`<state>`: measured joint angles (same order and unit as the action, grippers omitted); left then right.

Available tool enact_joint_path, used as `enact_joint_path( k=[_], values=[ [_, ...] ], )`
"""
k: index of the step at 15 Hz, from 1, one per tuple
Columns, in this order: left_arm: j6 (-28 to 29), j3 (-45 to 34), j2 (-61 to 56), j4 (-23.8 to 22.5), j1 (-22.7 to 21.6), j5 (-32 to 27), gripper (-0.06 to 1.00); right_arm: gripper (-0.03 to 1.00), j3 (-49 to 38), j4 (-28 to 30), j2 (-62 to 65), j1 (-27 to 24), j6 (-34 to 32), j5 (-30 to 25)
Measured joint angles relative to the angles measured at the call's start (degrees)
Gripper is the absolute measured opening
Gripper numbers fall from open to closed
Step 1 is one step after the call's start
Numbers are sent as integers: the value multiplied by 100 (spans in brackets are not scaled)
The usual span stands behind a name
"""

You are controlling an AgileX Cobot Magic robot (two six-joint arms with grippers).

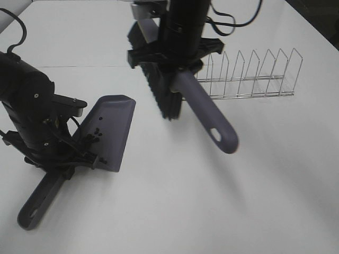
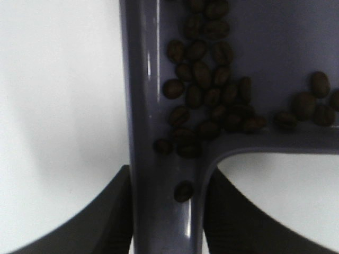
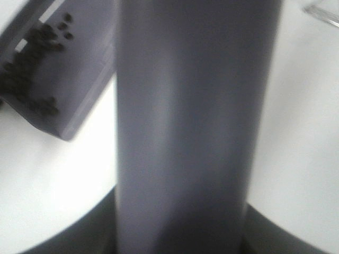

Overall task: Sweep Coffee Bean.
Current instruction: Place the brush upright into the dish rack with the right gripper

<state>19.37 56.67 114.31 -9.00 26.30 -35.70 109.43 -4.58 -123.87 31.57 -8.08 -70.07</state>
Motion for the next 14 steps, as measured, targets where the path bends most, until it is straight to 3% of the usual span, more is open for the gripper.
enact_joint_path(
  k=[3, 6, 9, 14],
  values=[
    [0, 0, 0, 0, 0, -6, 32, 28, -1633, 52, 848, -665, 252, -11],
    [-11, 0, 0, 17, 0, -6, 32, 28, -2727, 166, 1295, -1484, 430, -46],
    [-23, 0, 0, 46, 0, -11, 32, 28, -3174, 378, 1306, -2149, 659, -46],
    [-23, 0, 0, 92, 0, -29, 32, 28, -3186, 458, 1215, -2722, 745, -40]
  ],
)
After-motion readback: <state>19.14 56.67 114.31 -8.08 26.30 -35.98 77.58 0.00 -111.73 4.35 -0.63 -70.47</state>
